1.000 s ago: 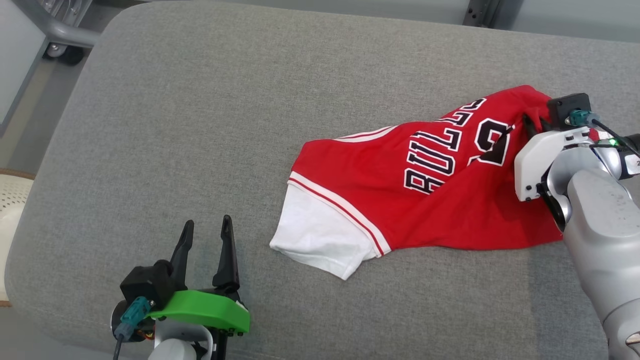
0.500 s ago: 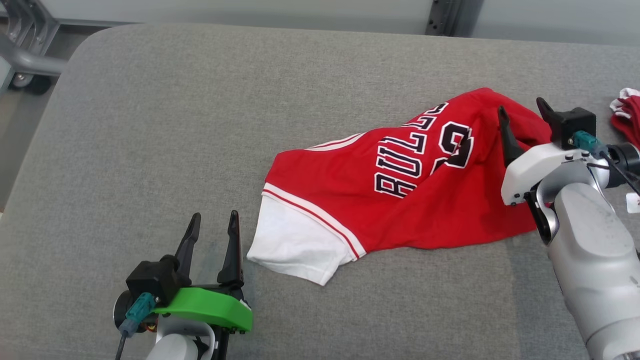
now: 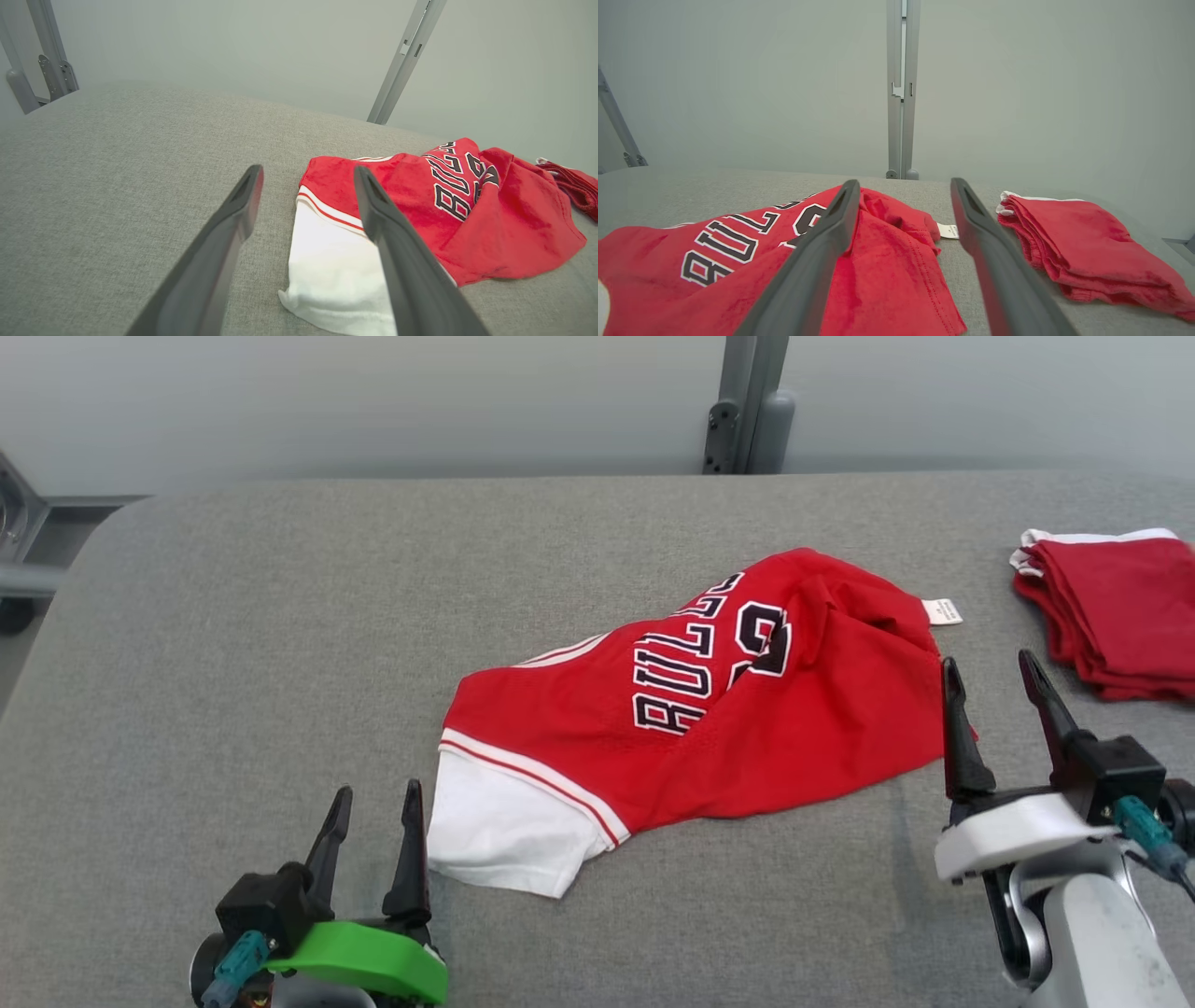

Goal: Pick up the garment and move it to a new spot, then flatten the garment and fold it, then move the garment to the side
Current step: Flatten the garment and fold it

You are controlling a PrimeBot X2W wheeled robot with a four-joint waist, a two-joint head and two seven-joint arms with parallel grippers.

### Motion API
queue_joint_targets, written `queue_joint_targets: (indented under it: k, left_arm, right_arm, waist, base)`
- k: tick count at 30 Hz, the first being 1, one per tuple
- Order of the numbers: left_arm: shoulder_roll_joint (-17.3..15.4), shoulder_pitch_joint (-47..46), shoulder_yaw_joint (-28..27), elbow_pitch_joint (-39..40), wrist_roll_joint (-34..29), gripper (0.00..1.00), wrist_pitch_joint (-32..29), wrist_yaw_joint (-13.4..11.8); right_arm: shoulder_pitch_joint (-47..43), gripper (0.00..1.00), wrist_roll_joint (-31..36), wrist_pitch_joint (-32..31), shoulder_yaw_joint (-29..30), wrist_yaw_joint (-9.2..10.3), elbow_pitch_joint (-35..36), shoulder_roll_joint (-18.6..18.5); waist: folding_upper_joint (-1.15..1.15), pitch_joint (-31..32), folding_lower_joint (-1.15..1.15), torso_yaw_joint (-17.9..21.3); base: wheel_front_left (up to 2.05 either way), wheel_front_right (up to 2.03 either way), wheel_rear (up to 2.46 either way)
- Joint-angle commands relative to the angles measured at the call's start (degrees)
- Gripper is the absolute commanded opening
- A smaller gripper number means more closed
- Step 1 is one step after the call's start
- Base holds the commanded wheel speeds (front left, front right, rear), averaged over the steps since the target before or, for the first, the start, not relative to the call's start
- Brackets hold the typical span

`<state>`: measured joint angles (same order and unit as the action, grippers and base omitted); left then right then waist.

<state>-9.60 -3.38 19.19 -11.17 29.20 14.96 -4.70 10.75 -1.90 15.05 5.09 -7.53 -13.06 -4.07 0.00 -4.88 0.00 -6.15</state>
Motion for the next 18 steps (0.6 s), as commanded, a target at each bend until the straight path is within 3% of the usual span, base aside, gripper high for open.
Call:
queue_joint_targets:
  k: [1, 8, 18]
  left_arm:
    - [-0.3, 1.3, -0.4, 0.1, 0.0, 1.00, 0.2, 0.2]
    - [0.9, 5.2, -3.0, 1.4, -1.5, 1.00, 0.2, 0.0]
    - [2.4, 7.0, -5.4, 1.7, -3.9, 1.00, 0.2, 1.3]
  right_arm:
    - [-2.1, 1.00, 0.1, 0.2, -0.2, 0.09, 1.8, 0.3]
    - [-9.2, 1.00, -2.3, 0.2, -2.3, 0.09, 7.1, 1.1]
    - [-11.8, 1.00, -4.7, 0.2, -5.4, 0.09, 6.9, 1.1]
  waist:
    - [0.00, 2.5, 0.00, 2.2]
    - [0.00, 4.8, 0.00, 3.8]
    - [0.00, 5.6, 0.00, 4.1]
  base:
    - [0.00, 0.00, 0.00]
    - [0.00, 0.00, 0.00]
    - [0.00, 0.00, 0.00]
